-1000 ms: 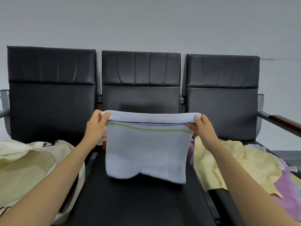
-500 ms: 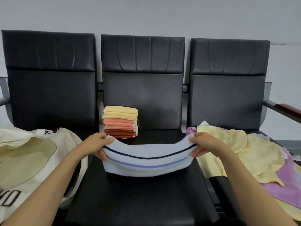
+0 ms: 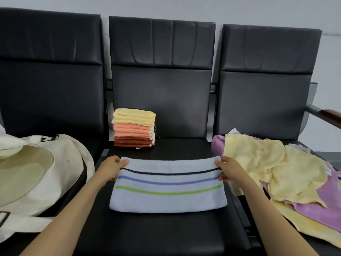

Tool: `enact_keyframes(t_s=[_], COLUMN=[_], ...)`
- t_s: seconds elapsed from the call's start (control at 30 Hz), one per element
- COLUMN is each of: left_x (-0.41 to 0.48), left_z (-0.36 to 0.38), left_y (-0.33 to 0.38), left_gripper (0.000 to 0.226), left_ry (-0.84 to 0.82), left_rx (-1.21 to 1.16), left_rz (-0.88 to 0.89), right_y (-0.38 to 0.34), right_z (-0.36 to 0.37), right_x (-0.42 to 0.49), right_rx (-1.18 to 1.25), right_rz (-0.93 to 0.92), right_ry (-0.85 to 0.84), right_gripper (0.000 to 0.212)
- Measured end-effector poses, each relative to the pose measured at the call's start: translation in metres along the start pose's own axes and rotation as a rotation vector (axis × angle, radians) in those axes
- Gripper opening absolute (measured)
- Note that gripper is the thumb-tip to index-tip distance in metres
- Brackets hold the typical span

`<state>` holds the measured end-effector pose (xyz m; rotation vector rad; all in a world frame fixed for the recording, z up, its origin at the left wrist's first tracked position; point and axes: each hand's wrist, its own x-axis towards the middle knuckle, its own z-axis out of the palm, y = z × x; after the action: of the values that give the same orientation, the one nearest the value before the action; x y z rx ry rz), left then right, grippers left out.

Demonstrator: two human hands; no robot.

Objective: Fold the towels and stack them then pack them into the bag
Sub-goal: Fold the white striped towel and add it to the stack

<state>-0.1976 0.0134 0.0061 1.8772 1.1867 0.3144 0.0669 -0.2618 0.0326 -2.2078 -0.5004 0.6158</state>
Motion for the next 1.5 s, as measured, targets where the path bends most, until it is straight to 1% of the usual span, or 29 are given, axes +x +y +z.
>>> enact_keyframes(t_s=[0.1, 0.2, 0.27, 0.37, 0.53, 0.63, 0.73, 0.8, 0.87, 0.9, 0.97, 1.0, 1.07, 1.13, 1.2, 1.27, 1.37, 1.4, 1.43, 1.5], left_x=[0.017, 0.028, 0.037, 0.044, 0.049, 0.049, 0.048, 0.046, 0.042, 0.039, 0.033, 0.03, 0.023, 0.022, 0.027, 0.031, 0.031, 0.03, 0.029, 0.03], left_z=[0.005, 0.014, 0.021, 0.029, 0.033, 0.031, 0.032, 0.032, 0.03, 0.029, 0.03, 0.032, 0.037, 0.04, 0.042, 0.044, 0.047, 0.047, 0.046, 0.044], left_y=[0.003, 0.004, 0.001, -0.007, -0.014, -0.017, -0.024, -0.025, -0.021, -0.02, -0.017, -0.016, -0.014, -0.012, -0.011, -0.013, -0.013, -0.012, -0.011, -0.012], left_gripper=[0.035, 0.038, 0.038, 0.037, 0.028, 0.027, 0.029, 0.025, 0.022, 0.022, 0.022, 0.021, 0.023, 0.029, 0.02, 0.011, 0.034, 0.037, 0.036, 0.026], left_ry=[0.086, 0.138, 0.144, 0.151, 0.096, 0.08, 0.109, 0.071, 0.026, 0.025, 0.007, -0.033, -0.131, -0.134, -0.068, -0.017, 0.048, 0.052, 0.044, 0.017], left_rx=[-0.074, -0.071, -0.029, 0.041, 0.076, 0.188, 0.277, 0.206, 0.116, 0.125, 0.186, 0.213, 0.227, 0.182, 0.195, 0.297, 0.406, 0.432, 0.459, 0.459], left_rz=[0.049, 0.05, 0.033, 0.026, -0.003, 0.002, 0.001, 0.016, 0.088, 0.147, 0.257, 0.289, 0.296, 0.259, 0.22, 0.191, 0.081, 0.038, 0.008, -0.019], right_y=[-0.003, -0.001, 0.002, 0.008, 0.019, 0.02, 0.024, 0.026, 0.025, 0.024, 0.024, 0.024, 0.024, 0.026, 0.027, 0.028, 0.027, 0.027, 0.026, 0.024], right_z=[0.009, 0.022, 0.03, 0.039, 0.046, 0.046, 0.046, 0.047, 0.049, 0.05, 0.051, 0.052, 0.052, 0.052, 0.051, 0.051, 0.05, 0.05, 0.05, 0.053], right_x=[0.02, 0.035, 0.044, 0.052, 0.06, 0.06, 0.059, 0.059, 0.059, 0.058, 0.058, 0.058, 0.058, 0.056, 0.055, 0.054, 0.054, 0.054, 0.053, 0.05], right_rx=[-0.066, -0.115, -0.142, -0.191, -0.25, -0.279, -0.308, -0.293, -0.317, -0.349, -0.43, -0.462, -0.494, -0.486, -0.471, -0.47, -0.491, -0.497, -0.498, -0.504], right_rz=[-0.037, -0.041, -0.046, -0.041, -0.001, 0.002, 0.003, 0.003, 0.006, 0.003, -0.009, -0.013, -0.013, -0.01, -0.015, -0.013, -0.004, 0.001, 0.005, 0.0], right_ry=[0.065, 0.093, 0.105, 0.116, 0.114, 0.111, 0.128, 0.134, 0.126, 0.117, 0.099, 0.09, 0.079, 0.078, 0.071, 0.062, 0.06, 0.059, 0.063, 0.105], right_gripper=[0.016, 0.022, 0.026, 0.025, 0.026, 0.025, 0.023, 0.022, 0.018, 0.02, 0.03, 0.034, 0.036, 0.034, 0.032, 0.032, 0.033, 0.036, 0.04, 0.045])
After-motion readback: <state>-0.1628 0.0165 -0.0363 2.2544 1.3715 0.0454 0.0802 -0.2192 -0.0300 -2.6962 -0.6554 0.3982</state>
